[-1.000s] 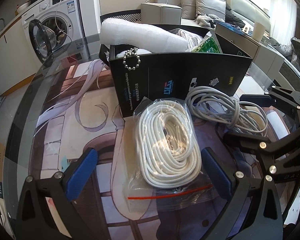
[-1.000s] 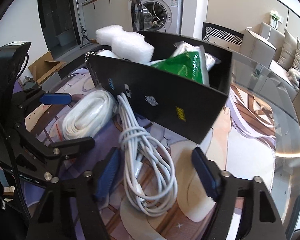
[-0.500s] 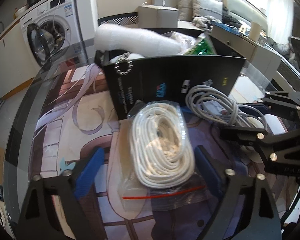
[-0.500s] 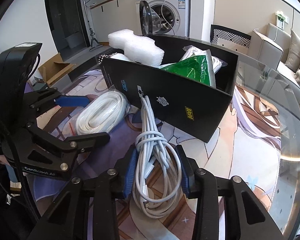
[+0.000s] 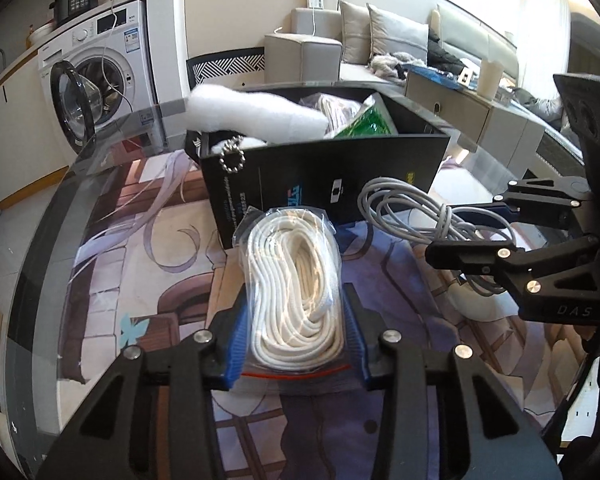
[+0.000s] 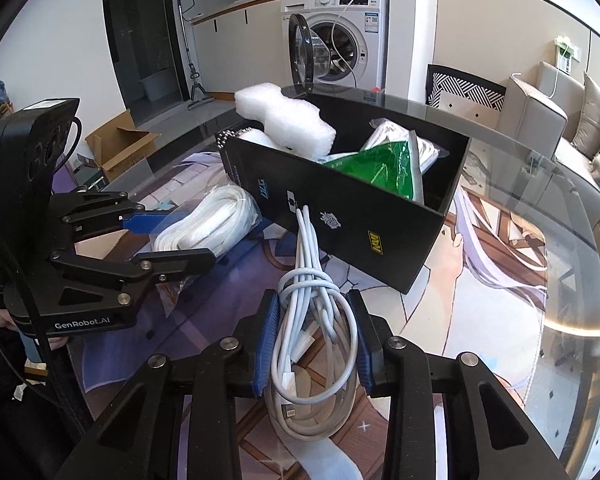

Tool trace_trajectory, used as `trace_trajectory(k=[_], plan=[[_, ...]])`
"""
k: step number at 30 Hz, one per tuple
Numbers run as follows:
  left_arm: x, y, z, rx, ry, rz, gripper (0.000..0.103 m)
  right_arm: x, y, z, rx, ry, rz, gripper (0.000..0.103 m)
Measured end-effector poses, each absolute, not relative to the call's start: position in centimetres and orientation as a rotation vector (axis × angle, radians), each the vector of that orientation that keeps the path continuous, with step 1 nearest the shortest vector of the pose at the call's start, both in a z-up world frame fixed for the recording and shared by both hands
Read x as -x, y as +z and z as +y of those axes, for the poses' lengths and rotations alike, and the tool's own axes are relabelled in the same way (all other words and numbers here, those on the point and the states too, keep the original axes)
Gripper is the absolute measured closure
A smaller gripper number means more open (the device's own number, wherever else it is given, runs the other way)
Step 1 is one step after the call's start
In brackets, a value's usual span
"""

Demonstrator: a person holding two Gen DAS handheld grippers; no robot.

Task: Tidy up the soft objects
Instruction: 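Grasp the rope zip bag with the left tool while the right tool grasps the white cable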

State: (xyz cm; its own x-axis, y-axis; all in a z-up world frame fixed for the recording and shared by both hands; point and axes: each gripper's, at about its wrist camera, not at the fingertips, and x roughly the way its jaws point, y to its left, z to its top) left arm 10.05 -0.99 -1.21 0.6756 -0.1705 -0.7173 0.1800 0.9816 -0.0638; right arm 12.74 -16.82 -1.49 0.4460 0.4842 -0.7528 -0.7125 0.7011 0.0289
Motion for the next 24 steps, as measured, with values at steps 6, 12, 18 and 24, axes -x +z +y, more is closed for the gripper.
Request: trace_trajectory(k=[6,12,18,24], plan=[[-9.4,-0.1,-0.5,-0.002,-0.191,0.765,0.062,-11.9,0.0,-17.2,0.301,0.775,0.782,0.069],[-8.9,1.5,0.2,0.015,-0.177,0.713,0.062,-11.6,2.1,-18.3,0.269,0.788,0.728,0.069],[-9.0,3.3,0.9,0.026,-0.167,0.663,0.062,-11.4,4.3,-19.2,0.238,0.768,0.673,0.069],[-9.8,4.7,0.8,0.013,-0.177,0.63,0.062,-12.1,5.8,-19.9,0.202,0.733,0.633,0.069]])
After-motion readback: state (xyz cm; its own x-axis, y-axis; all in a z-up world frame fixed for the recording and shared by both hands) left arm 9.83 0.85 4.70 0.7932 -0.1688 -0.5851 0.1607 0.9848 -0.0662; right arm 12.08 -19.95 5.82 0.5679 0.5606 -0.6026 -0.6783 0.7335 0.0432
